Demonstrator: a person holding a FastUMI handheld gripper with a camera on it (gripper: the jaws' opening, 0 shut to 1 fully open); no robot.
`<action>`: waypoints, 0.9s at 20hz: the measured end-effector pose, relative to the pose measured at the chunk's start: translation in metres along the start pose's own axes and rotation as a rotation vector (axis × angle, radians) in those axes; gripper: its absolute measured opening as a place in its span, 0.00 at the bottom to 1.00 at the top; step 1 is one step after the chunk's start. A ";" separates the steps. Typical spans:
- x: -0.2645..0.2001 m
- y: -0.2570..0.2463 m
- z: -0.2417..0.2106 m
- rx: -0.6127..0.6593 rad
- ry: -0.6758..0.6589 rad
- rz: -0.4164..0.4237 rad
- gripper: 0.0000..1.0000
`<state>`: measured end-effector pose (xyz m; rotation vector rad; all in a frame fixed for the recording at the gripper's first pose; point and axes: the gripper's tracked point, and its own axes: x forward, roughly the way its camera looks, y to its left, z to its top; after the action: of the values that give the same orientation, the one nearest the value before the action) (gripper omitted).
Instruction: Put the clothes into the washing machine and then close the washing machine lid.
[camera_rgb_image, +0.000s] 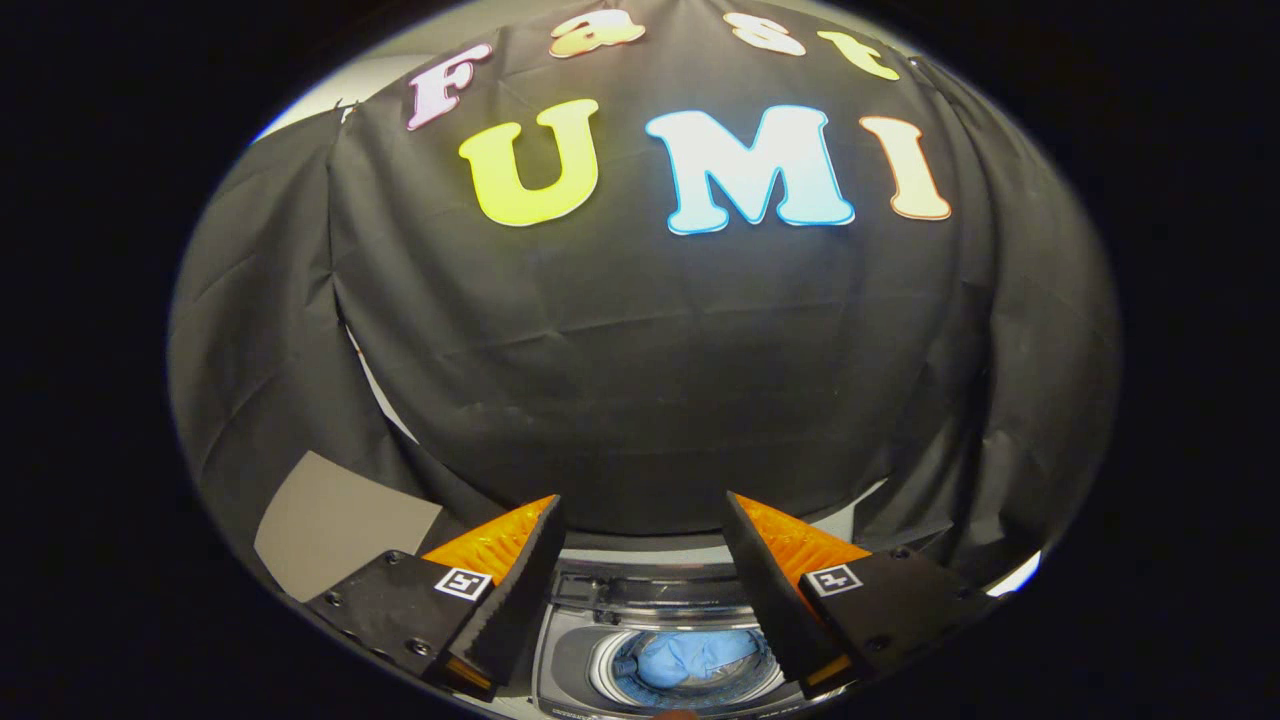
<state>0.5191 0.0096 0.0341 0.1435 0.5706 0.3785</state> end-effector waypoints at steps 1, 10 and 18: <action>0.010 -0.002 -0.003 0.004 0.021 -0.010 0.98; 0.045 -0.013 -0.036 -0.015 0.120 -0.074 0.98; 0.036 -0.011 -0.042 -0.069 0.050 -0.087 0.98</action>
<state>0.5268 0.0147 -0.0215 0.0432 0.6107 0.3172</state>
